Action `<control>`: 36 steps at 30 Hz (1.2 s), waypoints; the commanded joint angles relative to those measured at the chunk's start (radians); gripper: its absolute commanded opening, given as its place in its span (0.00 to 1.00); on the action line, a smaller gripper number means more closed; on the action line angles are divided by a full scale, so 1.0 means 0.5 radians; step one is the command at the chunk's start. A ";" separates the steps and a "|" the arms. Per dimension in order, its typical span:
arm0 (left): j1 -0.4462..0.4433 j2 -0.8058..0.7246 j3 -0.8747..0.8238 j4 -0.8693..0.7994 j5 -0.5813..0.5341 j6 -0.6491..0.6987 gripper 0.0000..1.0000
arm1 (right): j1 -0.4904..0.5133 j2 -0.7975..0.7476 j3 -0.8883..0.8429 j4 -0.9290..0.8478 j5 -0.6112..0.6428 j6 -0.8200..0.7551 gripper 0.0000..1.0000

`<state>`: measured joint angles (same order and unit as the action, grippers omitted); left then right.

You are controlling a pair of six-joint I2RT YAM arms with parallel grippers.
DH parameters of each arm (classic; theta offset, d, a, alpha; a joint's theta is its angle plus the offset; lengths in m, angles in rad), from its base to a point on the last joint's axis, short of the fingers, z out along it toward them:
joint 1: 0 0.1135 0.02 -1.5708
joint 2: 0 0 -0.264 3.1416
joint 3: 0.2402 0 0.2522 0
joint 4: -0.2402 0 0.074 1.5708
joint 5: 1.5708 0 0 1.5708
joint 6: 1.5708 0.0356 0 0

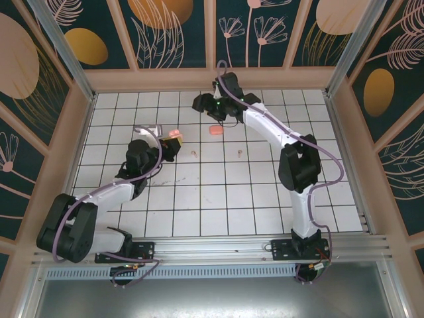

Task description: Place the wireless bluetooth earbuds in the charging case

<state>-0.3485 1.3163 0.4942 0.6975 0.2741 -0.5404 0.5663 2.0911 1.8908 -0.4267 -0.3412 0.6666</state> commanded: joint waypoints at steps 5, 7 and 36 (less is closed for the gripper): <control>0.111 -0.153 -0.097 -0.015 -0.070 0.032 0.00 | 0.060 0.195 -0.119 -0.108 0.071 -0.205 0.56; 0.142 -0.173 -0.112 -0.020 -0.061 0.019 0.00 | 0.094 0.227 -0.136 -0.135 0.078 -0.269 0.52; 0.233 -0.276 -0.132 -0.131 0.100 0.058 0.00 | 0.409 0.502 0.109 -0.496 0.544 -1.070 0.42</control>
<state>-0.2409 1.1969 0.4381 0.6209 0.3073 -0.5282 0.7578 2.3157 1.8942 -0.6403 -0.0948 0.1658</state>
